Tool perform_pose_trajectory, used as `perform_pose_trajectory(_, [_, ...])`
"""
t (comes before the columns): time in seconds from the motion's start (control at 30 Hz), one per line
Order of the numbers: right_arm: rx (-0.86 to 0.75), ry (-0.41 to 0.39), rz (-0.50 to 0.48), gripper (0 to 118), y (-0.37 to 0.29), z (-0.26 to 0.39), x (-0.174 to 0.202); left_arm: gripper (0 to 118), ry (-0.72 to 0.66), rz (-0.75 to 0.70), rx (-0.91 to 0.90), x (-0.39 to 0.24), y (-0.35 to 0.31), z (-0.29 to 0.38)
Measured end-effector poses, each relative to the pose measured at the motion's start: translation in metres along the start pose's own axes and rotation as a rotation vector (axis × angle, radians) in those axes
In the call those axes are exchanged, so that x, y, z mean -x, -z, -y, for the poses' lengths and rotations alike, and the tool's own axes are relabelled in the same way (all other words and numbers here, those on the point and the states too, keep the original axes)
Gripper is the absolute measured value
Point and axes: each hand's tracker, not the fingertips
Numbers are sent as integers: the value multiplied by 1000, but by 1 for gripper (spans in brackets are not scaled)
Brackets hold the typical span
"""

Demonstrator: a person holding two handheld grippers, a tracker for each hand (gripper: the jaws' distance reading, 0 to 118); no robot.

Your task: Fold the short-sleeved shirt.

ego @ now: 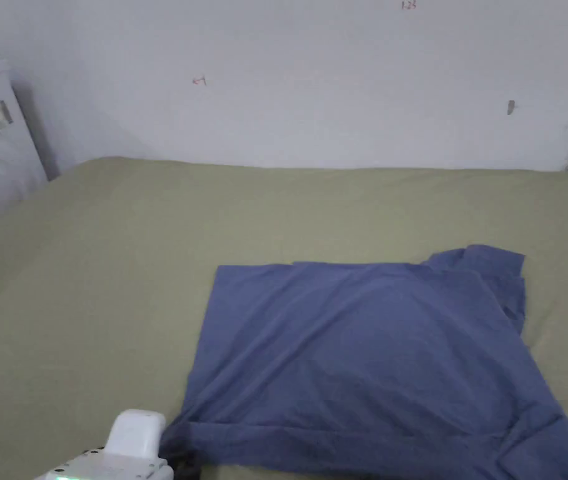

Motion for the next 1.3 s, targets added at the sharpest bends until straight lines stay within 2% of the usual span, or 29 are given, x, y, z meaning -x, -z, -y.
perform_pose_trajectory(0.03, [7, 4, 9, 2, 4, 0, -4, 77, -3, 23, 14, 1, 7, -2])
perform_pose_trajectory(0.07, [13, 9, 21, 2, 9, 0, -8, 68, -14, 58, 29, 0, 11, -4])
perform_pose_trajectory(0.1, [32, 11, 43, 2, 15, -1, -12, 46, -33, 85, 43, -3, 11, -5])
perform_pose_trajectory(0.13, [52, 13, 63, 3, 23, -2, -15, 12, -38, 82, 43, -5, 11, -6])
perform_pose_trajectory(0.17, [75, 3, 89, 14, 31, -2, -19, 5, -31, 74, 31, -5, 13, -8])
perform_pose_trajectory(0.2, [88, -17, 118, 37, 39, -3, -22, 5, -27, 66, 4, -4, 14, -8])
perform_pose_trajectory(0.23, [101, -35, 141, 67, 49, -3, -24, 5, -32, 72, -6, -6, 13, -10])
perform_pose_trajectory(0.27, [124, -57, 151, 90, 60, -3, -26, 5, -39, 84, 2, -6, 12, -12])
perform_pose_trajectory(0.33, [135, -90, 133, 84, 79, -4, -28, 5, -50, 95, -6, -8, 11, -13])
perform_pose_trajectory(0.4, [145, -141, 103, 86, 97, -4, -24, 5, -51, 97, -13, -12, 6, -16])
perform_pose_trajectory(0.5, [177, -283, 131, 86, 125, 0, -14, 5, -45, 98, -6, -14, 4, -18])
perform_pose_trajectory(0.57, [236, -320, 150, 83, 139, 2, -10, 5, -50, 107, -7, -16, 3, -18])
perform_pose_trajectory(0.6, [236, -316, 151, 77, 141, 3, -9, 5, -49, 109, -5, -18, 3, -17])
perform_pose_trajectory(0.63, [227, -307, 151, 65, 143, 3, -9, 5, -44, 106, -2, -16, 5, -18])
perform_pose_trajectory(0.7, [210, -281, 150, 19, 144, 4, -12, 5, -42, 109, 8, -15, 4, -17])
perform_pose_trajectory(0.73, [199, -226, 149, 12, 142, 2, -13, 5, -43, 117, 8, -16, 5, -15])
perform_pose_trajectory(0.8, [223, -140, 108, 9, 139, -2, -19, 5, -41, 119, 9, -14, 5, -16])
perform_pose_trajectory(0.87, [178, -85, 91, 8, 126, -6, -20, 5, -48, 127, 6, -15, 1, -14])
perform_pose_trajectory(1.03, [5, -114, 36, 8, 84, -14, -18, 5, -85, 161, -40, -12, -6, -16])
perform_pose_trajectory(1.13, [-80, -52, 9, 8, 72, -24, -22, 5, -81, 185, -91, -11, -8, -21])
perform_pose_trajectory(1.3, [-160, -91, 19, 8, 76, -51, -26, 5, -117, 195, -154, -5, -6, -39])
